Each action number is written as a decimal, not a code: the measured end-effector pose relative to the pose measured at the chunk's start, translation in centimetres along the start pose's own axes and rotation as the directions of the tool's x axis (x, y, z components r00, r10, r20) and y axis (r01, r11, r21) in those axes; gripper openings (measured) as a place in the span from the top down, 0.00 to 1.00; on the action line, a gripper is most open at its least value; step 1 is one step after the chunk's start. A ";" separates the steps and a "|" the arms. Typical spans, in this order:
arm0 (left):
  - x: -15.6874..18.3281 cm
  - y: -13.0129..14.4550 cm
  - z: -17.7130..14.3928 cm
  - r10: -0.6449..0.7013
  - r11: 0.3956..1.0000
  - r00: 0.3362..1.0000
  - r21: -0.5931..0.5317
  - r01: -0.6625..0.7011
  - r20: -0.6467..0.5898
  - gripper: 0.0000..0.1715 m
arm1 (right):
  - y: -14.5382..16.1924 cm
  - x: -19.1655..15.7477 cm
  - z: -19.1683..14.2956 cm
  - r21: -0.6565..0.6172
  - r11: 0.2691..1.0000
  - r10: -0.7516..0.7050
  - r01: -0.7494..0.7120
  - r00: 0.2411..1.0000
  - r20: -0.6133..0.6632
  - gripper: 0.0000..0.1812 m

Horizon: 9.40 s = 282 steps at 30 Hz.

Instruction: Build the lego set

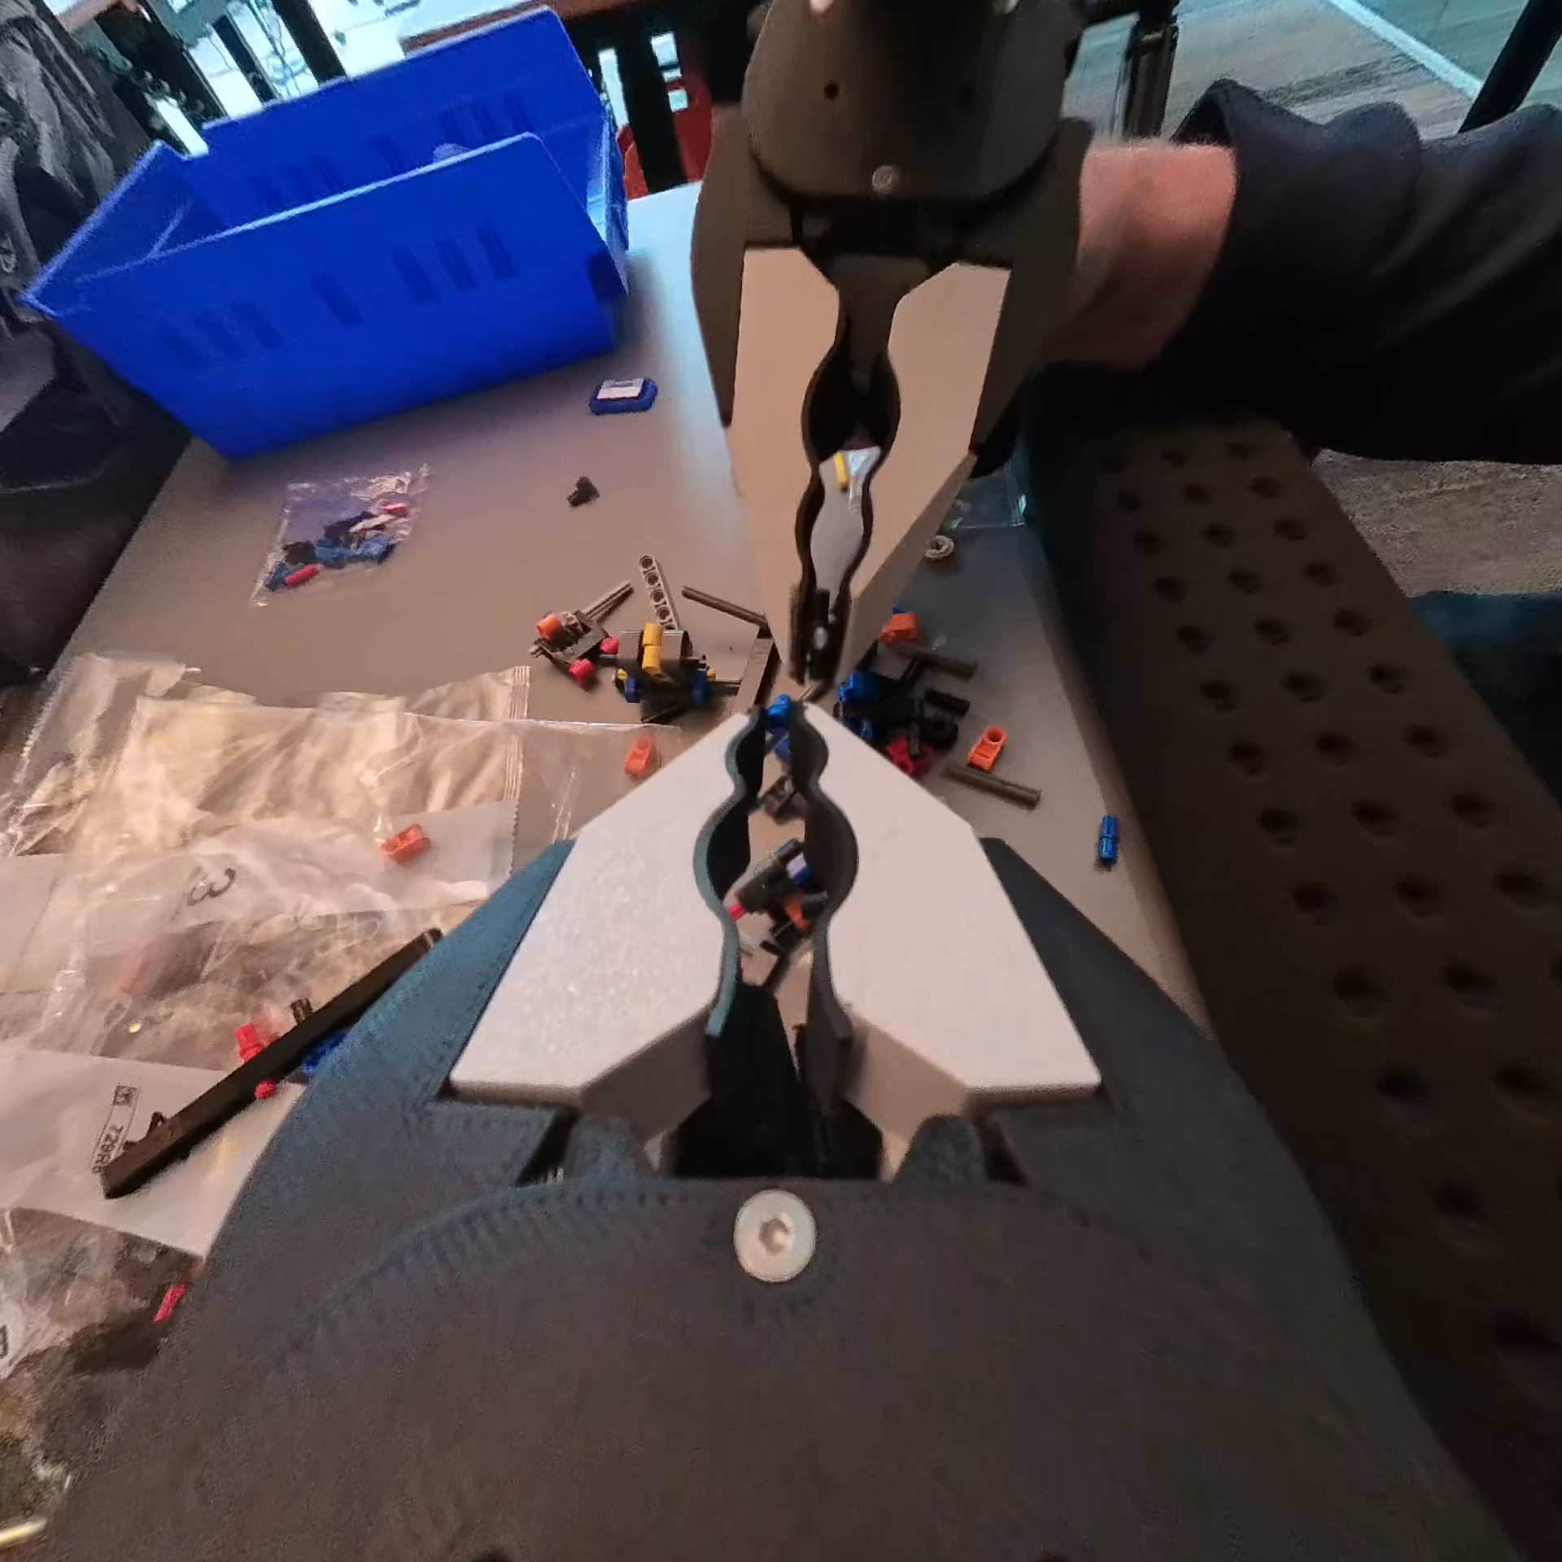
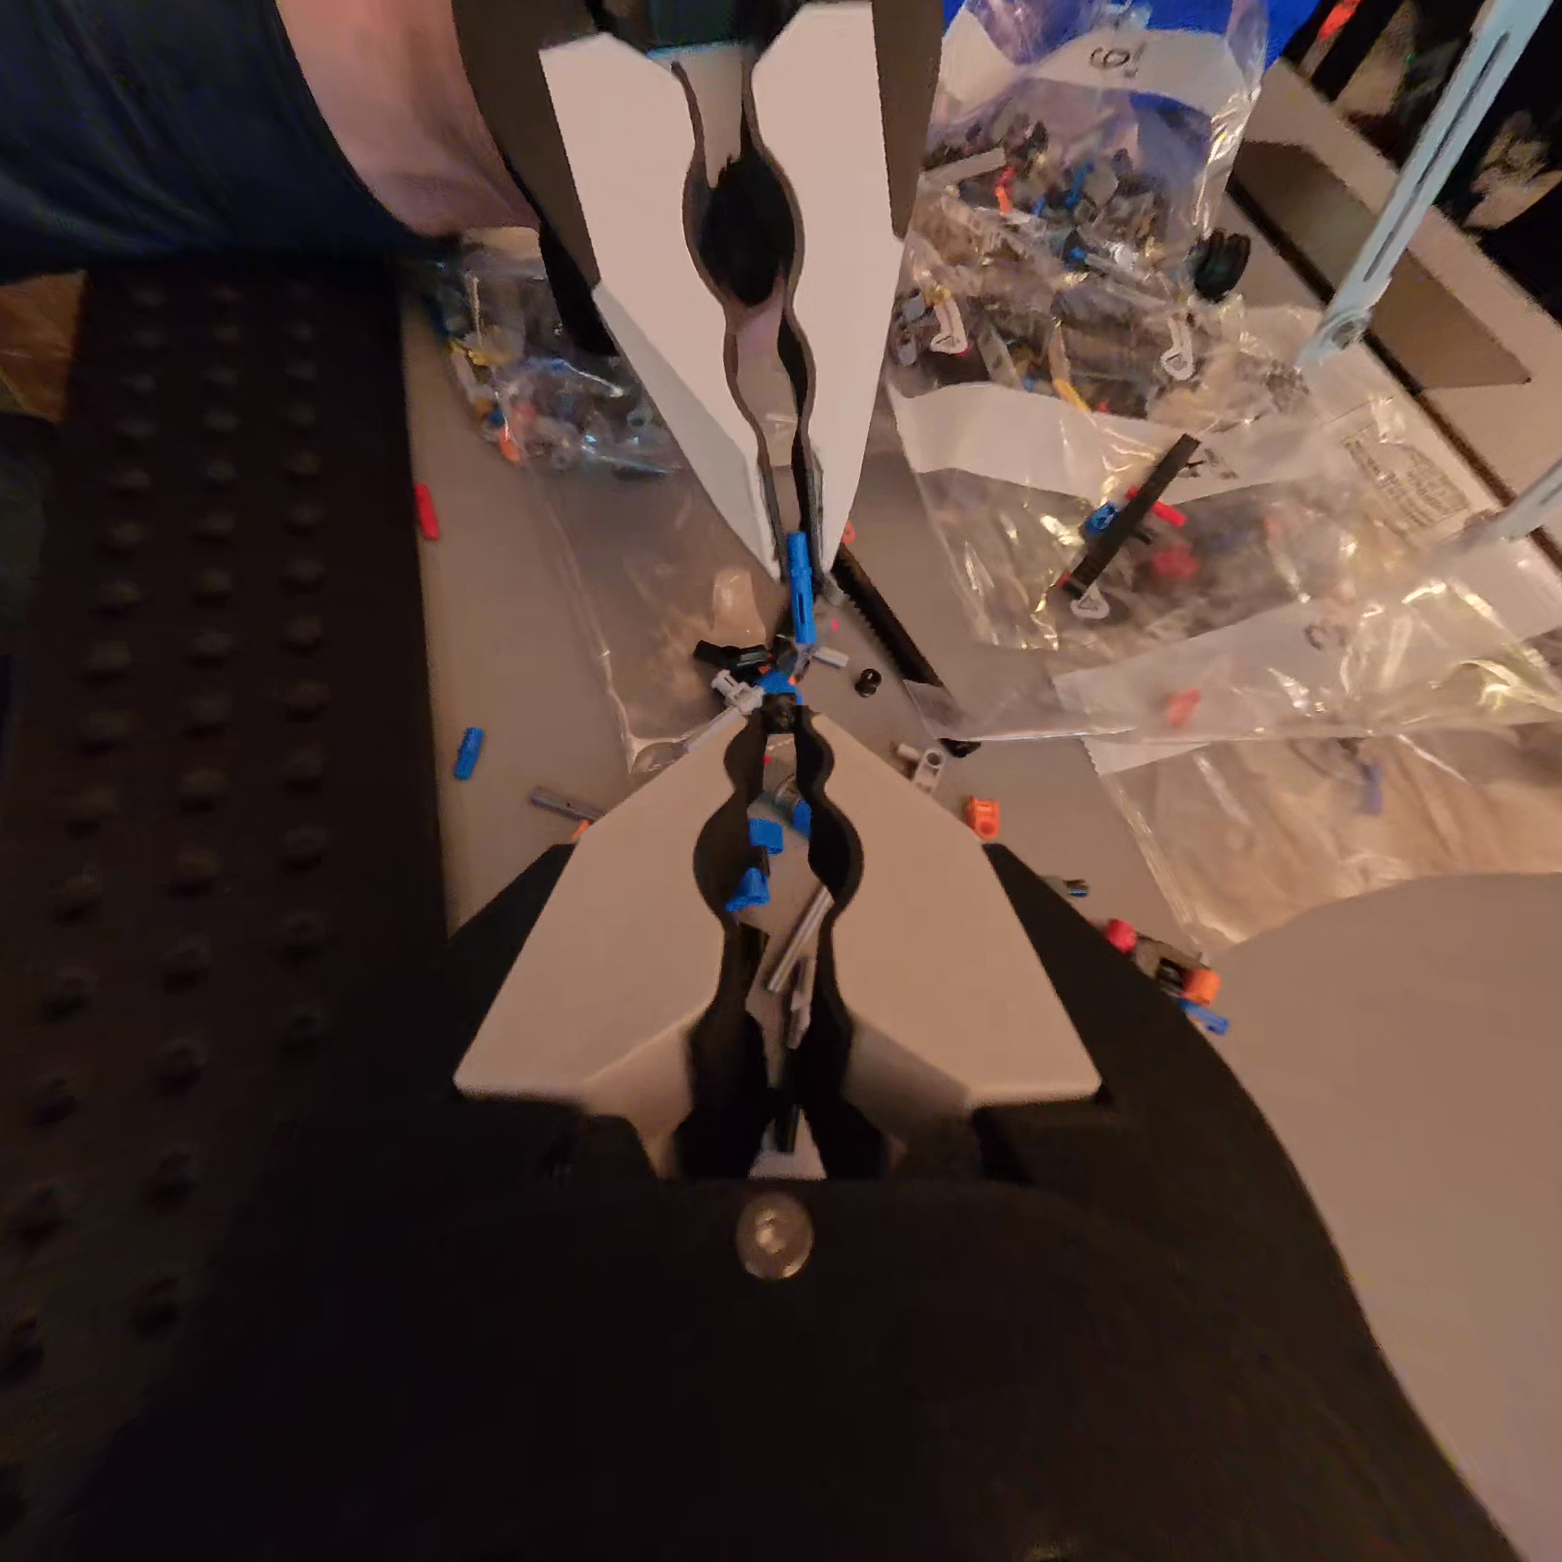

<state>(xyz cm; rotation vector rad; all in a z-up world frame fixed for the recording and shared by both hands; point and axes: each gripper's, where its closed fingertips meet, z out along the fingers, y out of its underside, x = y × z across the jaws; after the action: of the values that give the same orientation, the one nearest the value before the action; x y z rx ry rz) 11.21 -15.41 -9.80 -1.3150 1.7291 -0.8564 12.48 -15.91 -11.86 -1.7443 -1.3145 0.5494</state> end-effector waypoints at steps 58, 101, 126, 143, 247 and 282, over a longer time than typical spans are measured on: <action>2.1 0.1 3.0 0.161 0.980 0.987 -0.114 -0.161 -0.007 0.81 | -0.6 -0.5 -0.9 -0.017 0.997 -0.070 0.069 0.995 -0.066 0.95; -2.4 -2.8 1.6 0.521 0.853 0.746 -0.300 -0.428 0.415 0.82 | -1.9 2.5 -4.1 0.310 0.747 0.537 -0.588 0.809 0.241 0.95; -0.6 -3.9 2.2 0.472 0.881 0.802 -0.204 -0.426 0.366 0.92 | -3.0 1.3 -3.6 0.312 0.803 0.470 -0.507 0.862 0.190 1.00; -0.8 -2.7 2.3 0.212 0.977 0.947 -0.063 -0.203 0.243 0.77 | -3.3 1.4 -5.2 0.361 0.723 0.502 -0.589 0.807 0.312 0.99; 1.2 -6.1 3.7 -0.216 0.949 0.975 0.221 0.223 -0.057 0.89 | -4.4 1.0 -6.9 0.472 0.622 0.470 -0.625 0.780 0.413 0.97; 1.1 -7.5 2.7 -0.338 0.842 0.908 0.350 0.410 -0.248 0.91 | -4.3 0.8 -7.4 0.488 0.647 0.453 -0.586 0.810 0.373 0.98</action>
<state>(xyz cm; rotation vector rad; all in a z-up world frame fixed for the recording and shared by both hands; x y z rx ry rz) 16.66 -18.38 -4.79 -1.3436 1.3357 -1.5054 16.06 -17.61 -4.19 -1.5275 -0.6164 1.3660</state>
